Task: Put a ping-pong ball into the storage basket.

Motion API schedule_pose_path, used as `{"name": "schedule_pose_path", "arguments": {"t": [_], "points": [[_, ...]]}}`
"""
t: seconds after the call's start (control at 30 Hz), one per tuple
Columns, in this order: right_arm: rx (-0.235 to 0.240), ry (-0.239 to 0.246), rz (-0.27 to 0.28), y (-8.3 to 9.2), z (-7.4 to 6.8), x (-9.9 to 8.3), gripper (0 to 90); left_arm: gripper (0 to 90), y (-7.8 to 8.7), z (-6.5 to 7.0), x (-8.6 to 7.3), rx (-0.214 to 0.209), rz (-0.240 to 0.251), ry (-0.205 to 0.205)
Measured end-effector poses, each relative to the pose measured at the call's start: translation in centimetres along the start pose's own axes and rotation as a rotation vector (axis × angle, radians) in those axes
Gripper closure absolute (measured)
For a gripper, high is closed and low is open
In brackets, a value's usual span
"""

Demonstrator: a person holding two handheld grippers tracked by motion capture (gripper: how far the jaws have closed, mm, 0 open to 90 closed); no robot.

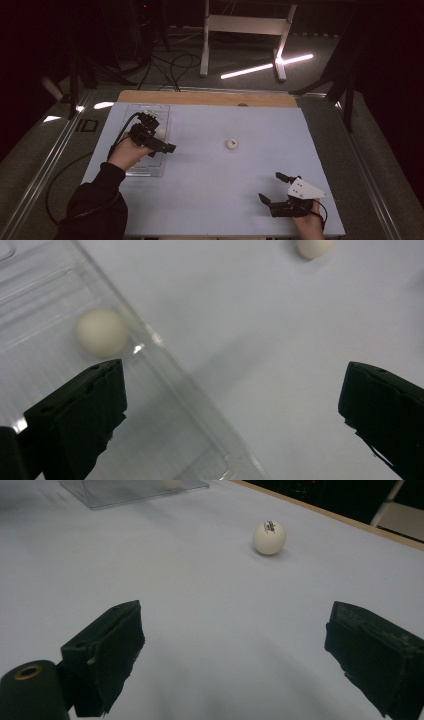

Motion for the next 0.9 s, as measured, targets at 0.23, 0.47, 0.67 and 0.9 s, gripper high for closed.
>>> {"name": "schedule_pose_path", "arguments": {"t": [0.23, 0.47, 0.67, 0.9], "points": [[-0.001, 0.001, 0.000, 0.0, 0.0, 0.0, 8.6, 0.5, 0.0, 1.3, 0.7, -0.021, 0.009, -0.034], [0.001, 0.001, 0.000, 0.0, 0.0, 0.0, 8.6, 0.5, -0.3, 3.2, 1.6, -0.043, 0.002, -0.078], [0.000, 0.001, 0.000, 0.0, 0.0, 0.0, 8.6, 0.6, -0.4, 4.5, 2.4, -0.062, 0.010, -0.100], [-0.001, -0.001, 0.001, 0.0, 0.0, 0.0, 8.6, 0.5, -0.7, 5.7, 2.9, -0.069, 0.018, -0.121]]}}
Point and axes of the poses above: each handheld gripper's, and its own axes: y roughly backward along the jaws, x roughly out of its top, z roughly to its right, the point moved 5 cm from there along -y, roughly forward along the jaws, and after that the axes turned 3 degrees about z, right-handed, at the moved point
